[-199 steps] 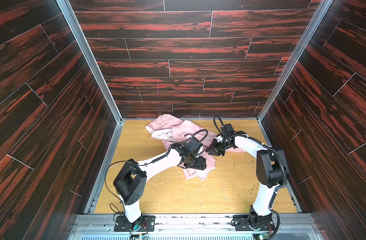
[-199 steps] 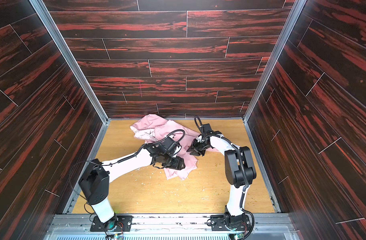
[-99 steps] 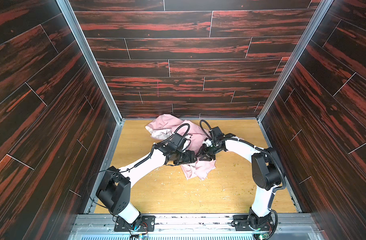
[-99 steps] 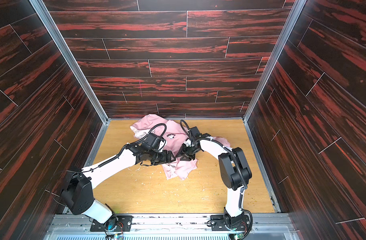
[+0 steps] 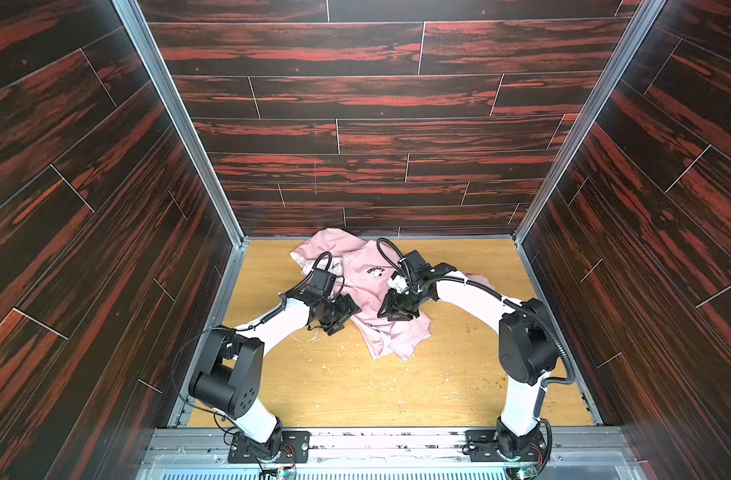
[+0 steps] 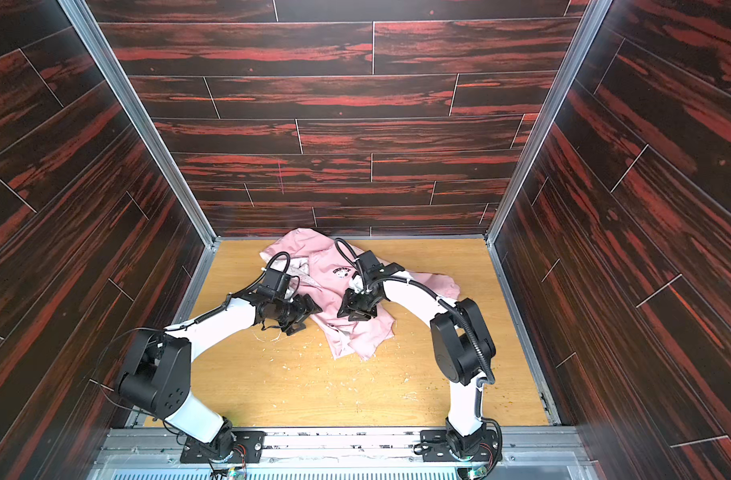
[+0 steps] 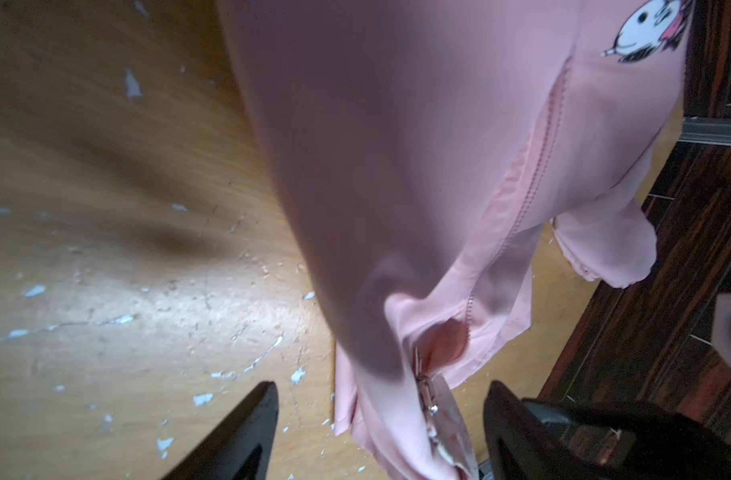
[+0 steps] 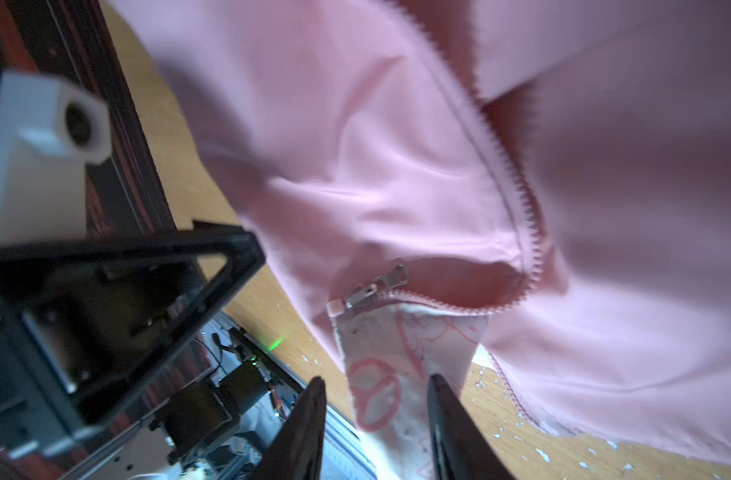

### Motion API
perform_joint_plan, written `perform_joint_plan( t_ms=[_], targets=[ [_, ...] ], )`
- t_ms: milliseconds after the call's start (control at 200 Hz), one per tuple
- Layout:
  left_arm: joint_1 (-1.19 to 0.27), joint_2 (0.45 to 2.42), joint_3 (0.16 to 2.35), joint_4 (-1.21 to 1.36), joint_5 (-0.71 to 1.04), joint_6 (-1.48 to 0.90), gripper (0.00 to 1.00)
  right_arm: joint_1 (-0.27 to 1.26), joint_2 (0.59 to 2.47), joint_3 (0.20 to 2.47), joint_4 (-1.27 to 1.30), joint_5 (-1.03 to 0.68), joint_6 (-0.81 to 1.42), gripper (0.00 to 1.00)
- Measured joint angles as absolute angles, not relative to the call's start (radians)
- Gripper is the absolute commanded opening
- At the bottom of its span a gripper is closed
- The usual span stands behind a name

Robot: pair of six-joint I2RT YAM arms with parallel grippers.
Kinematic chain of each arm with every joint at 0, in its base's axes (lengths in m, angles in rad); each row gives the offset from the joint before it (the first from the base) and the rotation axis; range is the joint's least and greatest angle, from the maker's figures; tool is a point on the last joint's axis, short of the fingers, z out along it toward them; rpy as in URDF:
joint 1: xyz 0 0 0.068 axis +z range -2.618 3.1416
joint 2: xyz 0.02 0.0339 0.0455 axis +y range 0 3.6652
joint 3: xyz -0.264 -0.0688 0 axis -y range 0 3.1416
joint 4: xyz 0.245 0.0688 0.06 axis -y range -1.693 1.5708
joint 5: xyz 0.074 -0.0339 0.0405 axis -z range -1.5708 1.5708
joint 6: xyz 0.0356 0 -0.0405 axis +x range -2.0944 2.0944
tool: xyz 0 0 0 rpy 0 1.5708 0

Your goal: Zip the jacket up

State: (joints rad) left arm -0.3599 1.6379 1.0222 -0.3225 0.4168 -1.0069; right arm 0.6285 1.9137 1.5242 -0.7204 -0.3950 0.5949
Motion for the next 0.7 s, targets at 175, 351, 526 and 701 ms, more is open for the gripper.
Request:
perform_joint_plan(
  t_ms=[175,351,526,701],
  targets=[
    [-0.343,1.722,1.029,-0.260,0.452,-1.043,0.66,0.683,1.926,1.585,-0.771,-0.310,0.528,0.43],
    [-0.330,1.787,1.029,-0.216,0.476,-1.073,0.55,0.731,1.983,1.682,-0.837,-0.206,0.463,0.43],
    [-0.324,1.787,1.029,-0.192,0.488,-1.082,0.52,0.768,2.028,1.723,-0.886,-0.144,0.419,0.44],
    [-0.323,1.787,1.029,-0.185,0.491,-1.082,0.49,0.793,2.058,1.755,-0.915,-0.112,0.387,0.39]
  ],
)
